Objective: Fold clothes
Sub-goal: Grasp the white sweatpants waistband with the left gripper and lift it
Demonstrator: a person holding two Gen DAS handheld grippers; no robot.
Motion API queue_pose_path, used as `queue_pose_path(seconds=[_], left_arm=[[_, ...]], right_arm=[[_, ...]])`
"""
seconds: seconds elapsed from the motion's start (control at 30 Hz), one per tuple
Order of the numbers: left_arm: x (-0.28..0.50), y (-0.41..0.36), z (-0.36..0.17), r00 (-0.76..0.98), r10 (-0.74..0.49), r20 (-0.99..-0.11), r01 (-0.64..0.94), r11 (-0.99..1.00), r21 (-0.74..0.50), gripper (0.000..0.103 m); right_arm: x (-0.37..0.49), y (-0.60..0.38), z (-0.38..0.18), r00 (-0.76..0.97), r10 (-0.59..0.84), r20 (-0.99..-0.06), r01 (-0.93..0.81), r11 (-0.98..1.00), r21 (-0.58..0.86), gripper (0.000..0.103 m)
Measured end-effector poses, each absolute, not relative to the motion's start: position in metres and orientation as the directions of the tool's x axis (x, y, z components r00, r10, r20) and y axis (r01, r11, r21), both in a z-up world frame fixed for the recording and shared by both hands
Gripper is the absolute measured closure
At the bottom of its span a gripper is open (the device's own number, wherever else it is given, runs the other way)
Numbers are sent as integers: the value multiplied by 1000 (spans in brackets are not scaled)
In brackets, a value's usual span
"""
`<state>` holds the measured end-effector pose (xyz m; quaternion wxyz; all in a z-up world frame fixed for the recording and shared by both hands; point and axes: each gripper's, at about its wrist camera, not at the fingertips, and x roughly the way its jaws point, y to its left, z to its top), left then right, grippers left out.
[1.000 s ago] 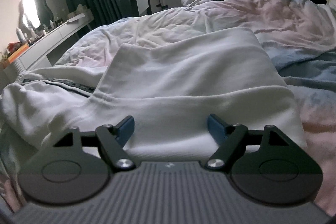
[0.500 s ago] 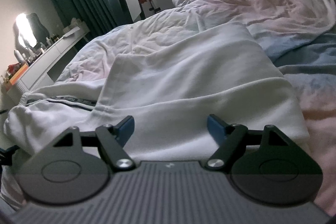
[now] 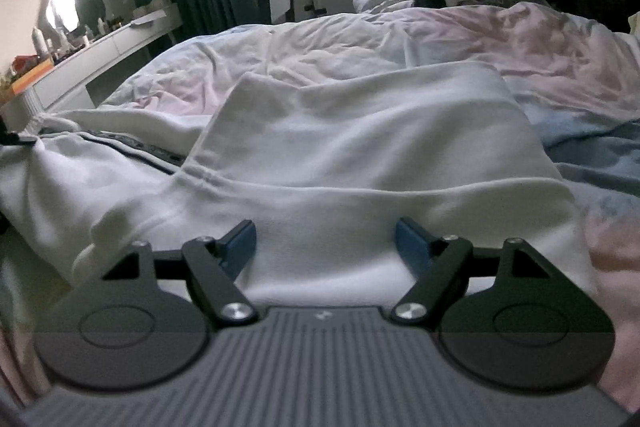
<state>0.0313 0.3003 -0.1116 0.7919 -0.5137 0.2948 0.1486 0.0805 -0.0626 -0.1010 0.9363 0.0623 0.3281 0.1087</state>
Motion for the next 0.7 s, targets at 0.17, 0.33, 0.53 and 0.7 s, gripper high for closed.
queue_pose_path(seconds=[0.17,0.33,0.53,0.7], left_arm=[[41,279,-74,809,9,-588,-488,567,-664,73],[49,223,-16,860,99,-501,-388,764,-515,75],[54,117,51,932,130,-339,-249,908,-337,75],[82,-12,75,971,100,-219,-137,977,-164,75]], right_arm=[[82,-66,-101,762,256,-595,-157,964,215,24],[79,-77,-92,787,251,-564,-129,960,246,26],[69,-107,-69,853,212,-477,-68,951,301,26],[63,-156,-57,884,166,-436,36,908,418,26]])
